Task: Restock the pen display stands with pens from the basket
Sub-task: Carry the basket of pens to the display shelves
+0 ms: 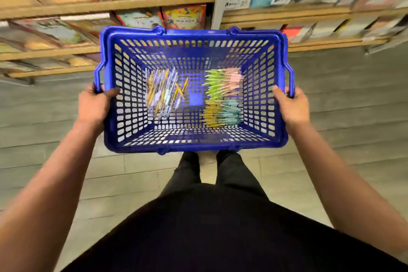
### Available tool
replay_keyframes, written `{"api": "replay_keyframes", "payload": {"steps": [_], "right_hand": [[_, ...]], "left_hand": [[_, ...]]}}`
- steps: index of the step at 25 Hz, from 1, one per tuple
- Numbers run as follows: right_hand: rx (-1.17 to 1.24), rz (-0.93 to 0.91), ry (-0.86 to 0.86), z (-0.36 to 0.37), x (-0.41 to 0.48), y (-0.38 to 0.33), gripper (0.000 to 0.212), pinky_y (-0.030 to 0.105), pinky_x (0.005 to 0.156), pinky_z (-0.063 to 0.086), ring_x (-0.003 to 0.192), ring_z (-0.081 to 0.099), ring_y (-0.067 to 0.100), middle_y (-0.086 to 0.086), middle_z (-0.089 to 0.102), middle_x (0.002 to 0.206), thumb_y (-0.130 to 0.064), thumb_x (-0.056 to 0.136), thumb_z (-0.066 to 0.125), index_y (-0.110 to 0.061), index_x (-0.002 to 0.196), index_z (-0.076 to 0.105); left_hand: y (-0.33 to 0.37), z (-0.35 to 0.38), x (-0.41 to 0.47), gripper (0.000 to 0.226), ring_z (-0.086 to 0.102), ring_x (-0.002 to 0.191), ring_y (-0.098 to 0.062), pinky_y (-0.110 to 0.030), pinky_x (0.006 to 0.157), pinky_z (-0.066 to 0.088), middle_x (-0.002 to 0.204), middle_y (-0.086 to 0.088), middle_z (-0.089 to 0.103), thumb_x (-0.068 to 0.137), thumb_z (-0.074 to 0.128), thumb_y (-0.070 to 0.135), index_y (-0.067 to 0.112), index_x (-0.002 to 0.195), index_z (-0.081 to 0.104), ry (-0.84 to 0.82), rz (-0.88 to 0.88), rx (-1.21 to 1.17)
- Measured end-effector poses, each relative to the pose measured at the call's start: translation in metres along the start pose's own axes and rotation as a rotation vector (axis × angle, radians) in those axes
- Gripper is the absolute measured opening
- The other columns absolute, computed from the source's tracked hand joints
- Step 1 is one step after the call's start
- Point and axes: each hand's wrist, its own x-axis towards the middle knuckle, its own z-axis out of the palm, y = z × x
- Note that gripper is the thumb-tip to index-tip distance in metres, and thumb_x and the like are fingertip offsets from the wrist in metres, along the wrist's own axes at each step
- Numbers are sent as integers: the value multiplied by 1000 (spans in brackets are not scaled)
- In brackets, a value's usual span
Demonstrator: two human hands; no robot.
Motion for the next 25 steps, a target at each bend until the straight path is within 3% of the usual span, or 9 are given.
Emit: {"api": "replay_keyframes", "payload": {"steps": [3,6,9,12,14,18,21,23,25], "right_hand": [[93,-52,10,-30,-35,-5,27,23,58,57,71,73,9,-3,78,81,-44,82,76,-20,91,68],[124,-30,115,-54,-52,-4,34,40,73,62,76,72,15,0,78,85,-58,82,66,-25,84,73],[138,-8,235,-84,-67,10,27,52,83,59,79,72,20,-2,77,82,-59,81,63,-33,77,72],[209,54,362,-121,-91,34,37,56,83,58,81,73,25,5,77,86,-59,79,64,-23,82,71],[267,109,450,-149,-106,51,44,55,82,59,74,69,19,7,77,85,-59,77,67,-16,85,69],[379,197,658,-211,-138,87,30,44,78,60,66,66,11,-7,74,72,-53,79,74,-24,77,66],[457,255,833,-257,-157,116,30,39,77,60,73,70,14,0,78,85,-48,84,72,-19,90,71],[516,285,910,-282,-165,131,28,36,75,60,76,72,15,1,78,87,-47,86,71,-19,92,71],[586,311,985,-310,-170,146,22,29,64,61,67,72,7,-6,76,80,-44,88,70,-22,88,70]], "left_hand": [[28,-29,-28,9,60,69,-10,-26,69,52,81,5,69,87,70,27,23,88,63,-46,69,-116],[50,-27,-47,14,60,61,-2,-20,62,53,70,13,69,89,63,32,23,80,68,-105,135,-167],[68,2,-56,9,59,75,-16,-40,82,53,86,2,68,91,63,29,25,86,69,-228,171,-157],[90,44,-66,15,59,86,-25,-58,93,51,97,-11,67,86,66,36,23,93,69,-368,190,-85],[106,83,-76,18,62,86,-27,-61,93,51,97,-11,70,80,70,39,24,90,70,-452,190,-57],[137,184,-112,8,66,74,-25,-55,86,55,87,-6,73,84,69,31,24,89,71,-656,247,39],[160,270,-151,5,65,74,-25,-51,84,55,87,-6,72,88,67,28,24,85,68,-794,305,119],[173,321,-180,7,67,73,-22,-41,75,58,84,-2,74,91,64,24,23,87,70,-885,388,155],[184,376,-214,6,69,63,-15,-32,65,59,78,2,75,92,63,21,20,91,69,-975,423,170]]}}
